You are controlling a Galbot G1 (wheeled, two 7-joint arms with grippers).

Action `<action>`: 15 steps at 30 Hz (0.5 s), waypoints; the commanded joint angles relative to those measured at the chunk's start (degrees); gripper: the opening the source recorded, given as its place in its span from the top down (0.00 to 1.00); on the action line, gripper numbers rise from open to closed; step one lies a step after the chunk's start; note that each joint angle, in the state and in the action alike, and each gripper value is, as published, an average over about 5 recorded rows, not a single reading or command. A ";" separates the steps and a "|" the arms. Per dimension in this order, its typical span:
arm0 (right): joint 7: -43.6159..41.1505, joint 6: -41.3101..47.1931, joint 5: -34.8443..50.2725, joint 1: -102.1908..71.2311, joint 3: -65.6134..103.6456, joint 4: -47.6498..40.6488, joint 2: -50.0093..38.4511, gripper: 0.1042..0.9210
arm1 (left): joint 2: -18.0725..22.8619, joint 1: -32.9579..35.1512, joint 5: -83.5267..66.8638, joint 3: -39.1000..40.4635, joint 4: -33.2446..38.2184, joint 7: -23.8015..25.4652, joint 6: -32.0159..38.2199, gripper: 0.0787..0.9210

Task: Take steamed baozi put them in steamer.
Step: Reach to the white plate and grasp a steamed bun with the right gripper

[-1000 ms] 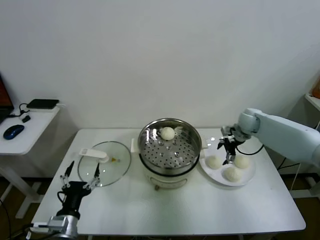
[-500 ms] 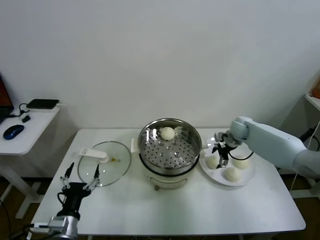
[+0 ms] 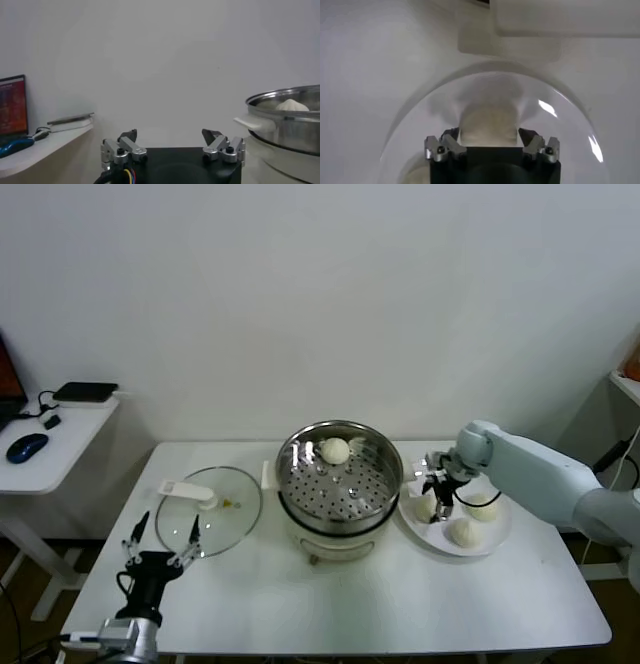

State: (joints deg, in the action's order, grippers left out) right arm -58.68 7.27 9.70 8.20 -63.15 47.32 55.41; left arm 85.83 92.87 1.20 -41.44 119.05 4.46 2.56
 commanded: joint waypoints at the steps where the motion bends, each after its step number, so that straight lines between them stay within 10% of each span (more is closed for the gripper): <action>1: -0.42 -0.07 -0.39 -0.57 0.72 -0.68 0.34 0.28 | 0.22 0.08 -0.24 0.05 0.38 -0.04 -0.13 0.12; 15: -1.04 1.12 4.84 6.11 -2.76 3.98 -2.61 0.33 | 0.12 -0.03 -0.11 -0.13 -0.06 -0.15 -0.09 0.12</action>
State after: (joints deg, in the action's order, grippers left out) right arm -59.74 8.13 12.11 11.39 -64.55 49.56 53.60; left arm 86.01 92.88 1.07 -41.57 119.00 4.31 2.52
